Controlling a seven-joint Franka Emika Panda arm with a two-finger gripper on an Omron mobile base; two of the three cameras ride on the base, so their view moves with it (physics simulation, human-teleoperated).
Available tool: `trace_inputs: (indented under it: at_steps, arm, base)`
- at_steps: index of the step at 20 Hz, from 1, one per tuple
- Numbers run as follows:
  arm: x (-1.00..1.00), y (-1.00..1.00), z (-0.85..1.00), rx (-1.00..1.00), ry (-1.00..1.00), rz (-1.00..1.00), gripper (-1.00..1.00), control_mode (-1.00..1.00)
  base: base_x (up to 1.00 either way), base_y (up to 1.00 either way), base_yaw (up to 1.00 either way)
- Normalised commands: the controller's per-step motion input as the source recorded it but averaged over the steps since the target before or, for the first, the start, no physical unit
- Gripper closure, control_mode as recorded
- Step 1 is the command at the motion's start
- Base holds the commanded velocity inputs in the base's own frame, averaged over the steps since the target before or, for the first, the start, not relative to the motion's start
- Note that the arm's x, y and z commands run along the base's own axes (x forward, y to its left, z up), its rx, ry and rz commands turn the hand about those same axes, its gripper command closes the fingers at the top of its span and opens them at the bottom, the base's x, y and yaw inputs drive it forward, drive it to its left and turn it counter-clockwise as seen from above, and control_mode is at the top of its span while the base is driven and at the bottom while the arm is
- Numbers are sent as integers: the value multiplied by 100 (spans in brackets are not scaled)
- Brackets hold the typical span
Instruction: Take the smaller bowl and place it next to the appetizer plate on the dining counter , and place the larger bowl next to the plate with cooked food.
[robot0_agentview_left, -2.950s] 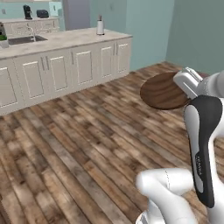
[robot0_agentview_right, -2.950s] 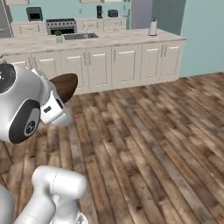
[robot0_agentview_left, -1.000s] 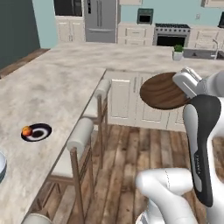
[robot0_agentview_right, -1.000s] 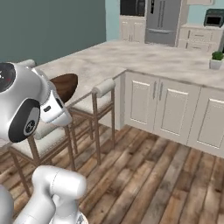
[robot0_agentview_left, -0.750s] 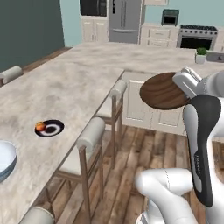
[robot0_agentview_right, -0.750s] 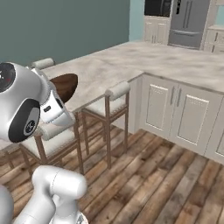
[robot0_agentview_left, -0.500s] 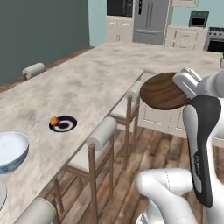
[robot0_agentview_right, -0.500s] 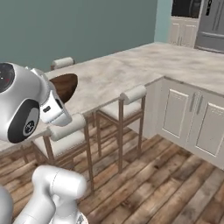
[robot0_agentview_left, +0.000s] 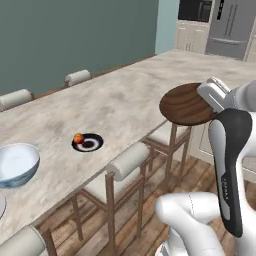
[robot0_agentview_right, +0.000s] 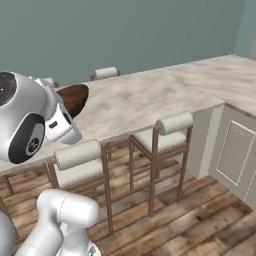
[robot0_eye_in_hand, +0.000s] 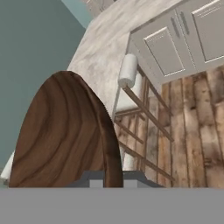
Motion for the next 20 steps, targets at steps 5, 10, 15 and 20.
trace_inputs:
  at_steps: [5, 10, 15, 20]
  arm:
    - [0, 0, 0, 0, 0, 0, 100, 100]
    - [0, 0, 0, 0, 0, 0, 100, 100]
    - [0, 0, 0, 0, 0, 0, 100, 100]
    - [0, 0, 0, 0, 0, 0, 100, 100]
  base:
    - [33, -56, 41]
    - [38, -49, 39]
    - [43, -39, 40]
    - [50, -21, 41]
